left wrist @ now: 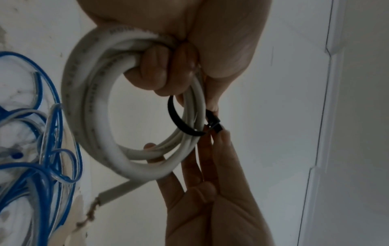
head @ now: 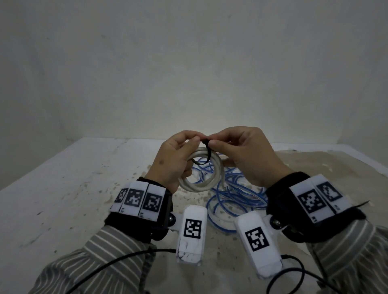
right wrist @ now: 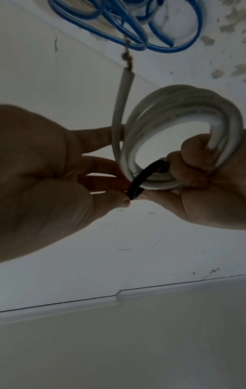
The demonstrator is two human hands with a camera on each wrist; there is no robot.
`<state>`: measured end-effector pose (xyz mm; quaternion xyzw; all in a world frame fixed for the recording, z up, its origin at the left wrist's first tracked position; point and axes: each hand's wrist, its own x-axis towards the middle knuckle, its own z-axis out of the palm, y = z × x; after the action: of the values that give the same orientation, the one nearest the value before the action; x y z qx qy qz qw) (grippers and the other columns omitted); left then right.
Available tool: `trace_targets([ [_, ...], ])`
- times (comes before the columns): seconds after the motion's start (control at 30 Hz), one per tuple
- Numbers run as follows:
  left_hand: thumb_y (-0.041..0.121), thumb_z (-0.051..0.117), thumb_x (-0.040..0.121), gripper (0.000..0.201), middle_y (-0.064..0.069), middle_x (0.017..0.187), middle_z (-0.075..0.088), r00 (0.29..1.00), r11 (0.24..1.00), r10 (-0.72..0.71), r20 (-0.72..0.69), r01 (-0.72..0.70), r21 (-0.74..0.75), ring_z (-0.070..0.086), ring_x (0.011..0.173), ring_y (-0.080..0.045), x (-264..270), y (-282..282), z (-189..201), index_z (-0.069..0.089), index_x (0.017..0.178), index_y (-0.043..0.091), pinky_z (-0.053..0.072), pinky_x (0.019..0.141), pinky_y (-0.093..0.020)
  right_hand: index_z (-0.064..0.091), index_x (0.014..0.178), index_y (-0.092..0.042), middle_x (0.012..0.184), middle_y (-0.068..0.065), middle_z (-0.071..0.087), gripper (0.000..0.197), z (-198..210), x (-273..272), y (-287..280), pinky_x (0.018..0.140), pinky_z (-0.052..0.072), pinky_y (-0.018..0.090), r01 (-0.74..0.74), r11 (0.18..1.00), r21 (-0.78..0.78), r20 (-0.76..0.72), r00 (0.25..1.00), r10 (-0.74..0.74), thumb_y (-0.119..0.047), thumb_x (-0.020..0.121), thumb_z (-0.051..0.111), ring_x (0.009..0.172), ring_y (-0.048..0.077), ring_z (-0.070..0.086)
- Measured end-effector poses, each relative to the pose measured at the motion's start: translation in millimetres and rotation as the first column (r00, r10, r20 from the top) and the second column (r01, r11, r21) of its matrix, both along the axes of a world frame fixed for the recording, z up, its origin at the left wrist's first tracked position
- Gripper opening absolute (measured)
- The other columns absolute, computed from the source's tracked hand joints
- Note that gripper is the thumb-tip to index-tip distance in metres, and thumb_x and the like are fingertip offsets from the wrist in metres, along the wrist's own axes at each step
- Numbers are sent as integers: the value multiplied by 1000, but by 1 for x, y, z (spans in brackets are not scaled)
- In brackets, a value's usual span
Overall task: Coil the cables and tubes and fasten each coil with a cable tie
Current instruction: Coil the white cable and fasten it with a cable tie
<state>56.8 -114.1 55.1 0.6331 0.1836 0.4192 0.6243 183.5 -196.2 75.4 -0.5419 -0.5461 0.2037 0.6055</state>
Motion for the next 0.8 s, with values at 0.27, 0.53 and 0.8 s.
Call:
trace_targets([
  [0.27, 14, 59, 86, 9, 0, 57, 47, 1000, 999, -5, 9, 6, -33, 19, 32, -5, 1, -3, -3, 59, 77, 17, 19, 36, -13, 65, 71, -16, 71, 6, 67, 14, 10, 1, 4, 61, 56, 30, 71, 997, 37, 284, 955, -78, -12, 84, 66, 66, 20, 65],
  [0.53, 5, 52, 90, 15, 10, 39, 42, 998, 998, 47, -39, -48, -29, 21, 32, -6, 1, -2, -1, 60, 79, 11, 19, 36, -13, 57, 70, -13, 73, 8, 66, 18, 48, 4, 3, 72, 57, 44, 165, 983, 85, 155, 972, -177, -7, 87, 59, 70, 17, 64],
  [0.8, 9, 52, 92, 10, 8, 44, 48, 988, 970, 130, 86, -109, -216, 23, 32, -5, -2, 1, -15, 60, 85, 9, 20, 35, -14, 59, 110, -21, 92, 0, 63, 18, 6, 3, -6, 72, 48, 31, -73, 947, -313, 104, 989, 110, -20, 95, 48, 73, 8, 59],
])
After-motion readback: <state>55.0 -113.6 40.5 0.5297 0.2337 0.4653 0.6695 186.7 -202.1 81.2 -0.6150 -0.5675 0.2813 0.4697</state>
